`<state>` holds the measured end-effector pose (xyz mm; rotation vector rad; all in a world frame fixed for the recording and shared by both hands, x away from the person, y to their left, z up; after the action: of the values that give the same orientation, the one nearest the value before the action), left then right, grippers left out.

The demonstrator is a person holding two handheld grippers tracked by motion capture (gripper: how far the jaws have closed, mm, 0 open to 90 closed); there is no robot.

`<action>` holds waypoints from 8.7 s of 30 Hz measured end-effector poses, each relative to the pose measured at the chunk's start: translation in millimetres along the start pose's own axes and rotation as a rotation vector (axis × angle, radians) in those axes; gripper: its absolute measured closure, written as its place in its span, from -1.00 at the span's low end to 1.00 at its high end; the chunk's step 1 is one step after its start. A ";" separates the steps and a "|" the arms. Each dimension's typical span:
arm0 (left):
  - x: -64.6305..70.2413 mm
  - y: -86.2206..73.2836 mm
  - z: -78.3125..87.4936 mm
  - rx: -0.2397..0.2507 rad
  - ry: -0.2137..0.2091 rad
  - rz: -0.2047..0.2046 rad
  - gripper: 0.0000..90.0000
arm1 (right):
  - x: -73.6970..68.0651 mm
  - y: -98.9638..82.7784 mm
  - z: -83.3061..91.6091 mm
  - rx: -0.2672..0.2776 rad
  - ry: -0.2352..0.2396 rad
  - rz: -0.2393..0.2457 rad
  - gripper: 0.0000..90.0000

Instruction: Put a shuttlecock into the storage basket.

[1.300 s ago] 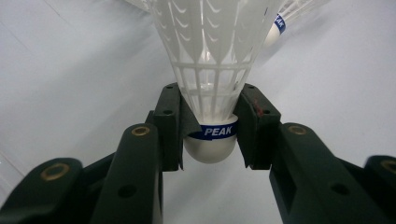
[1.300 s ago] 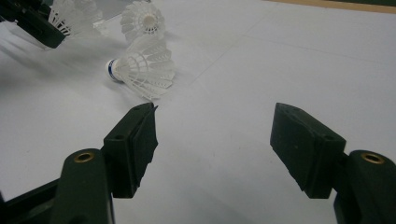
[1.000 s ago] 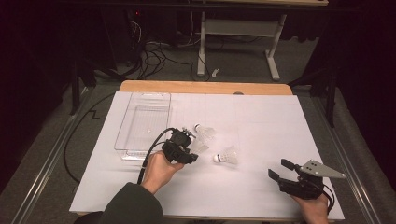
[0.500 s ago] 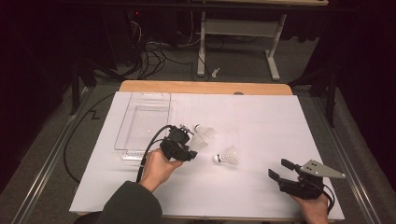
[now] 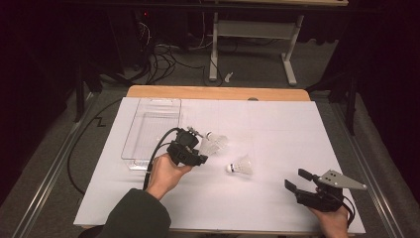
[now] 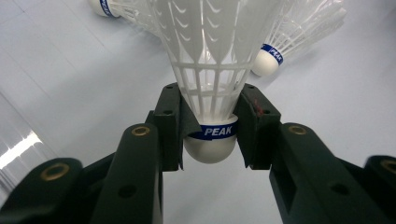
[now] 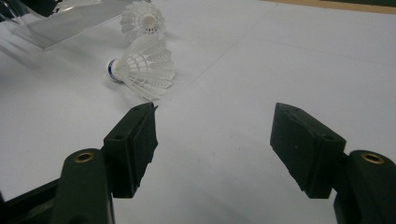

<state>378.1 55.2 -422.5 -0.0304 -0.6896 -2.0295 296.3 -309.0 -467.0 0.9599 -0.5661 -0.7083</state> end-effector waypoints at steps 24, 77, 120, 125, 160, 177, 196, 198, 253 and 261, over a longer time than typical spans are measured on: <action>-13.0 13.9 17.6 0.032 0.021 0.029 0.45 | -0.1 0.0 0.0 0.000 0.000 0.000 -0.29; -82.5 38.6 45.1 0.107 0.182 0.179 0.45 | 0.4 -0.4 -0.1 -0.002 0.000 -0.005 -0.29; -143.0 50.0 16.7 0.045 0.271 0.361 0.42 | 0.1 -0.3 -0.5 -0.003 0.002 -0.001 -0.29; -148.9 49.5 13.4 0.042 0.281 0.380 0.42 | -0.1 -0.2 -0.6 -0.003 0.002 0.000 -0.29; -122.2 47.1 22.3 0.118 0.271 0.285 -0.14 | 0.2 -0.2 -0.4 -0.003 0.000 0.000 -0.29; -108.7 37.4 35.7 0.193 0.252 0.240 -0.15 | 0.0 -0.2 -0.7 -0.004 0.001 0.000 -0.29; -85.2 23.7 45.3 0.261 0.202 0.175 -0.14 | -0.1 0.0 -0.3 -0.001 0.000 0.000 -0.29; -83.0 21.0 46.4 0.267 0.196 0.167 -0.13 | -0.1 0.0 -0.3 -0.001 0.000 0.000 -0.29; -67.5 -44.7 67.9 0.479 0.092 0.139 -0.11 | -1.1 0.6 -0.4 0.002 -0.003 0.001 -0.29; -68.0 -51.0 69.3 0.496 0.088 0.141 -0.13 | -1.0 1.2 -0.5 0.005 0.000 -0.001 -0.29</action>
<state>356.7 161.7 -407.4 0.2895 -1.0837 -1.6694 296.3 -307.5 -466.3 0.9654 -0.5679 -0.7083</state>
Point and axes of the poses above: each handheld gripper's, and its own axes: z roughly backward along the jaws, y roughly out of its top, x roughly to its right, the point moved 4 cm from there along -z, roughly forward along the jaws, and after that the axes turned 12 degrees about z, right-handed, at the moved point
